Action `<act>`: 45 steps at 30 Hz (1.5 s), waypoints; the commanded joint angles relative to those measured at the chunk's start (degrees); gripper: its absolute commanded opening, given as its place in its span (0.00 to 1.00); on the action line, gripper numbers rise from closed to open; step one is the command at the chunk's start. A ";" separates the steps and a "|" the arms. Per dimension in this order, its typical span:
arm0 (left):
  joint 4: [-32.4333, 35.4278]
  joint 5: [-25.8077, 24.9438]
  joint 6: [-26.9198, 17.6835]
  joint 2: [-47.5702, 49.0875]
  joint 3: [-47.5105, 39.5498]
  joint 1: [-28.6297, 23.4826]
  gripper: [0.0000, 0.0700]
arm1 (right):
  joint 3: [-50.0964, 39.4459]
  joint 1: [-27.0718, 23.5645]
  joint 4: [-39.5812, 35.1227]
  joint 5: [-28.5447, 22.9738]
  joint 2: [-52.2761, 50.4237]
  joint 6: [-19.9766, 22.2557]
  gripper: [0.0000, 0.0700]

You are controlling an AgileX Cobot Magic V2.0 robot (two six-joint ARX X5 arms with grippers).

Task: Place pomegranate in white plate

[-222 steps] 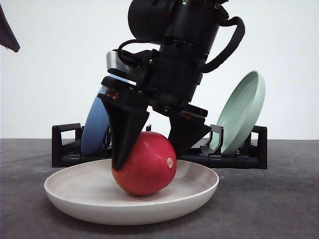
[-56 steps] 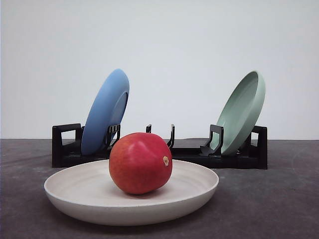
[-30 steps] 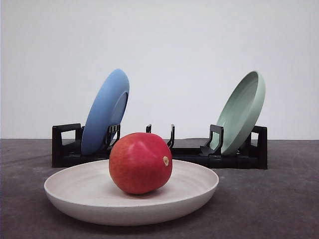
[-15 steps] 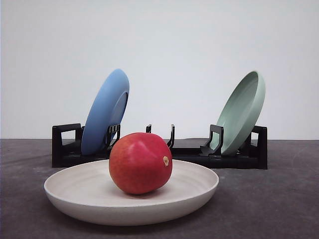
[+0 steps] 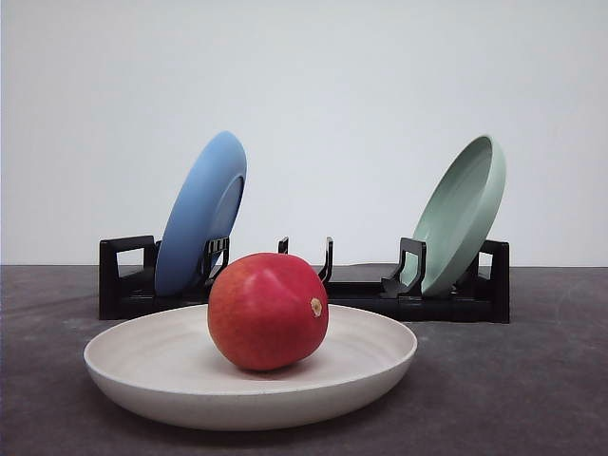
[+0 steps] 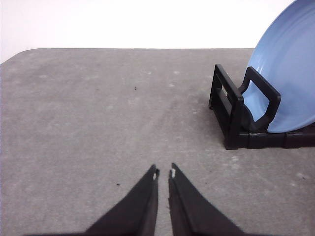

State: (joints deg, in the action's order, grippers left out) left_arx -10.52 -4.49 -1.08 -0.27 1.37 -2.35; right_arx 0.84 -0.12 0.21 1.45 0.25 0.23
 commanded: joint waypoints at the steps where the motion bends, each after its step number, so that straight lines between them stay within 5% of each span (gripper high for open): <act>1: 0.00 -0.02 -0.83 0.09 -0.68 -0.04 0.03 | -0.22 -0.02 -0.66 0.01 -0.04 0.07 0.04; 45: 0.00 -0.02 -0.83 0.09 -0.68 -0.04 0.03 | -0.22 -0.02 -0.66 0.02 -0.04 0.07 0.04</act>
State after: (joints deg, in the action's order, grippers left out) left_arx -10.52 -4.49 -1.08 -0.27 1.37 -2.35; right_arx 0.84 -0.12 0.21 1.45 0.25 0.23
